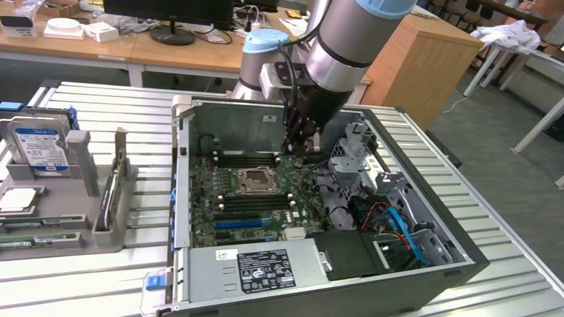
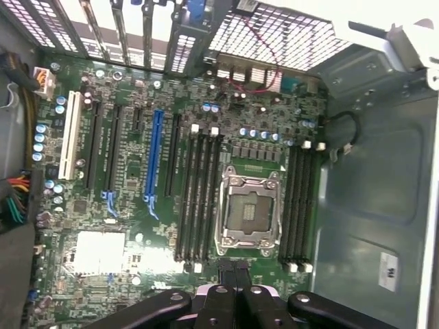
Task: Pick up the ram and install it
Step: 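Press down the ram until it locks into place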
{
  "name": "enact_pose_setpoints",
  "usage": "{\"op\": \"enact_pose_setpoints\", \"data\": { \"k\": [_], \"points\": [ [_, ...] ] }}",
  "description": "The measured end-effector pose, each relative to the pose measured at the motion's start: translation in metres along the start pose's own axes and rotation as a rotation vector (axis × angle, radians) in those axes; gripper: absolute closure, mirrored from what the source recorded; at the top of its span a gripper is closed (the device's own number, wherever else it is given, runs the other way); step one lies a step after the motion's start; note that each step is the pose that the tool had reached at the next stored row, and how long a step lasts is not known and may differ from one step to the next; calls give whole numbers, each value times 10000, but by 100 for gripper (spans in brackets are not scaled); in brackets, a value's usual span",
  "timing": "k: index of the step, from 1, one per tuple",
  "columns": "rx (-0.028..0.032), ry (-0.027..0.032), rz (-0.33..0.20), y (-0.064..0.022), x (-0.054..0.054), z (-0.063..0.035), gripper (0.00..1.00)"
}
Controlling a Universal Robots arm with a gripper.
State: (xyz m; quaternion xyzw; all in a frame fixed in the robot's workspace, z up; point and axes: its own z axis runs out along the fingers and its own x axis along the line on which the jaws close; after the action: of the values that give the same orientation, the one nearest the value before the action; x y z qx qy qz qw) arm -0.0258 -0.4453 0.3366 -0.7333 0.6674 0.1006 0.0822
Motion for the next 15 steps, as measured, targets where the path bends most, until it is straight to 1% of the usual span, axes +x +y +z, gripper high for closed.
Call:
{"op": "enact_pose_setpoints", "data": {
  "k": [1, 2, 3, 6, 7, 9, 12, 13, 15],
  "points": [
    [6, -57, -1, 1, -4, -14, 90],
    [10, -99, -3, 1, -6, -22, 90],
    [13, -121, -4, 1, -8, -29, 90],
    [13, -126, -4, 1, -10, -36, 90],
    [9, -89, -4, 0, -10, -38, 90],
    [-3, 46, 1, 1, -10, -39, 90],
    [-27, 309, 12, 1, -11, -42, 90],
    [-30, 344, 12, 0, -11, -45, 90],
    [-31, 353, 12, 1, -15, -57, 90]
  ]
}}
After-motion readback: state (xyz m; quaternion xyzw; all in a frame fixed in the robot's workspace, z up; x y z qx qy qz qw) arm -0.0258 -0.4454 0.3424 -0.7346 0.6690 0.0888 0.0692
